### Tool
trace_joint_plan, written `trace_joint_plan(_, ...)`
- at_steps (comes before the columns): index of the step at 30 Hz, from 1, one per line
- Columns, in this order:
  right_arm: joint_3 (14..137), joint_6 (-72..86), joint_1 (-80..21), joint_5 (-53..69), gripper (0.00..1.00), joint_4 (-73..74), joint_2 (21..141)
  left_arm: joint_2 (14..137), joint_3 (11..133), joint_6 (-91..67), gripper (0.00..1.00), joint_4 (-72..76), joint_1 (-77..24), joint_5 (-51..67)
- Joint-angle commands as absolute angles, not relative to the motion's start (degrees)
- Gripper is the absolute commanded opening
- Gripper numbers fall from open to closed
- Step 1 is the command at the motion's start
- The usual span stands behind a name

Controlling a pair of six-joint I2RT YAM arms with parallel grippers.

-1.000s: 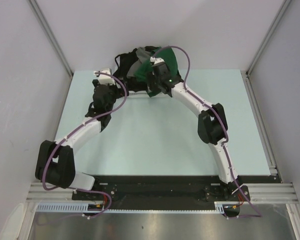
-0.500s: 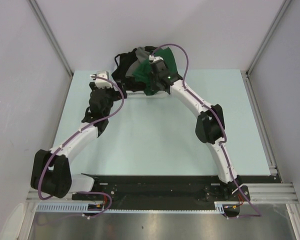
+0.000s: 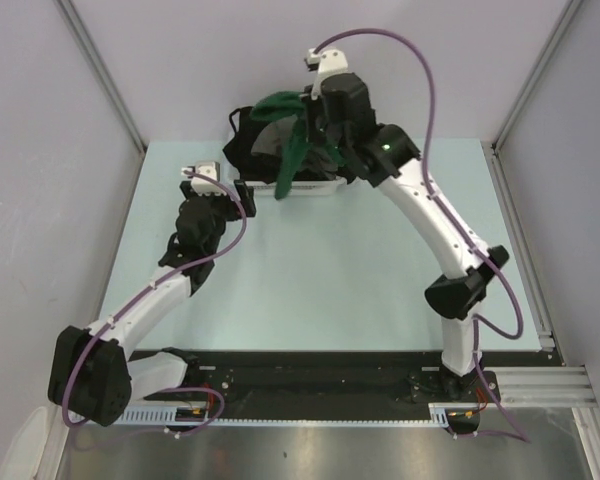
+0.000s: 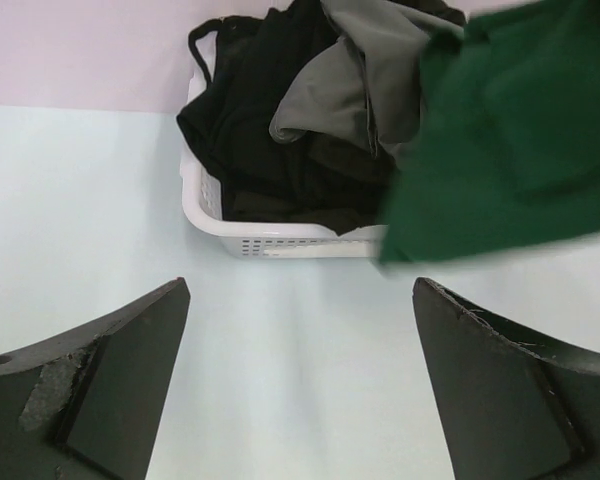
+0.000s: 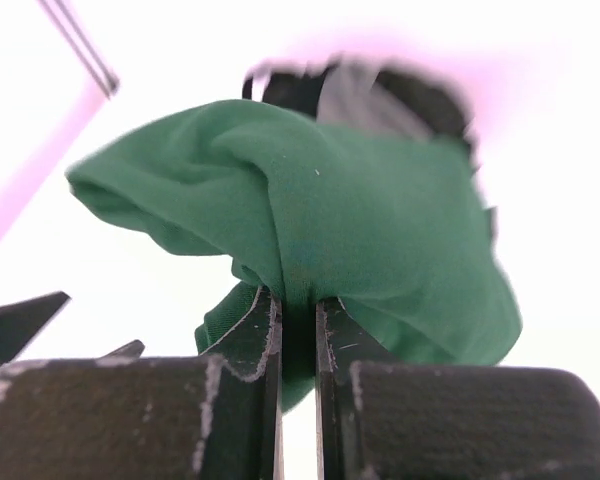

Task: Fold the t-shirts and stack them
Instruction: Grab crumpled tshirt from bin with the right arm, then move the tshirt to the center of the board

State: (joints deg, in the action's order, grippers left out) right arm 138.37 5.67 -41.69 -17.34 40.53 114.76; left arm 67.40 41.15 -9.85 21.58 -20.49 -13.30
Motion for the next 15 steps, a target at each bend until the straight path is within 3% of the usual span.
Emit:
trace_joint_plan(1, 141.50, 1.50, -41.57, -23.64, 0.00, 39.29, 105.74, 64.25, 40.52, -8.17, 0.99, 20.83, -21.27, -13.18)
trace_joint_plan(9, 139.76, 1.93, -41.40, -26.71, 0.00, 42.71, 98.79, 64.24, 42.62, -7.82, 0.99, 19.69, -21.97, -12.74)
trace_joint_plan(15, 123.60, 9.12, -38.86, -26.89, 0.00, 47.28, 95.63, 65.13, 44.91, -6.86, 0.99, 19.78, -22.59, -12.74)
